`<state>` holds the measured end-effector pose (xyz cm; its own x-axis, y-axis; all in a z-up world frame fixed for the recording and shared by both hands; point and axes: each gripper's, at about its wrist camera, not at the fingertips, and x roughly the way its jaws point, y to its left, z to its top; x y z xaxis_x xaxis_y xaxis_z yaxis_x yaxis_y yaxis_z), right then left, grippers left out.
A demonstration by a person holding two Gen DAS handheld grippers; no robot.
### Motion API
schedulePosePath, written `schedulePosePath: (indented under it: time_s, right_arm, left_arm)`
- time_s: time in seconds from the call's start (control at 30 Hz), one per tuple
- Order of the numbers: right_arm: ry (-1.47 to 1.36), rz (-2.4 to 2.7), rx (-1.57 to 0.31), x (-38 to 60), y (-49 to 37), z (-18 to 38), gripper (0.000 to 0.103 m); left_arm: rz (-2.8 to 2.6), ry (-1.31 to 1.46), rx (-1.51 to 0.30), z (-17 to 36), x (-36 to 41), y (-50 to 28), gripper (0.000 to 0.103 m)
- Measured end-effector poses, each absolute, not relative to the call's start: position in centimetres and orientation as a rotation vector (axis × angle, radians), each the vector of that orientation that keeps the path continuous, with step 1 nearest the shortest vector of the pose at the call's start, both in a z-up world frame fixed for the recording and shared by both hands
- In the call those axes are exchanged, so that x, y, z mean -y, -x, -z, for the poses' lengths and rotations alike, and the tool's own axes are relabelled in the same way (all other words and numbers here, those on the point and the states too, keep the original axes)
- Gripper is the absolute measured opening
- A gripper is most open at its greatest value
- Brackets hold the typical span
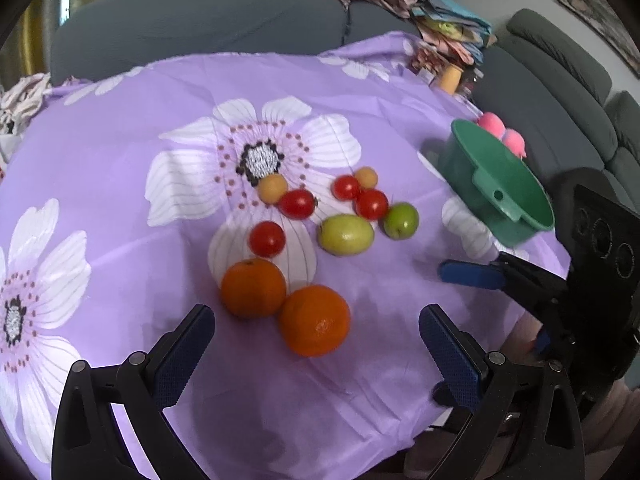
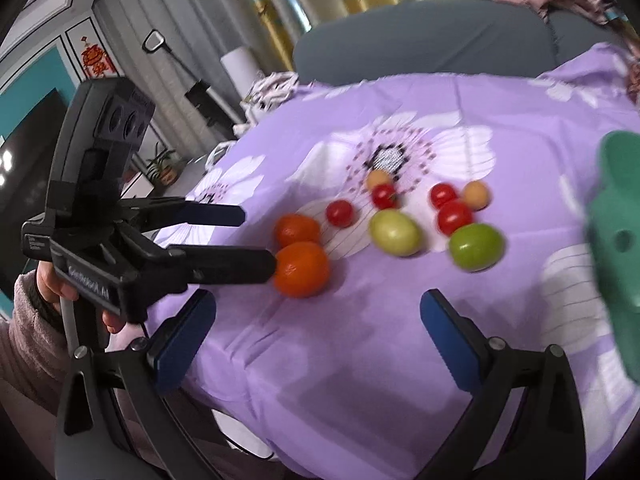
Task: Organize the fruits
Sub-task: 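Close the right gripper around the orange nearest the tools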
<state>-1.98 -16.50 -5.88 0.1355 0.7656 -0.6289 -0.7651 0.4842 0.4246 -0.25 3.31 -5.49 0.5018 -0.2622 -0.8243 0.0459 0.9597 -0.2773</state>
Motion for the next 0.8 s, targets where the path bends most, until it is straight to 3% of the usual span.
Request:
schedulePosePath:
  time_s: [0.37, 0.57, 0.67, 0.8]
  right_arm:
    - [-0.038, -1.146, -1.008, 13.7, 1.2, 7.4, 0.094]
    - [-0.042, -1.16, -1.033, 13.2, 0.7, 7.8, 0.086]
    - [-0.044, -1.164, -1.047, 12.9, 0.5, 8.1, 0.082]
    - [-0.027, -1.161, -1.064, 12.3, 0.3, 8.3, 0.079]
  left_arm:
    - [0.242, 0.224, -1.094, 6.5, -2.9, -0.7, 0.101]
    - [0.265, 0.226, -1.123, 6.9, -2.4, -1.3, 0.091]
    - [0.282, 0.253, -1.145, 7.3, -2.5, -1.6, 0.08]
    - [0.281, 0.281, -1.173, 7.9, -2.8, -2.2, 0.077]
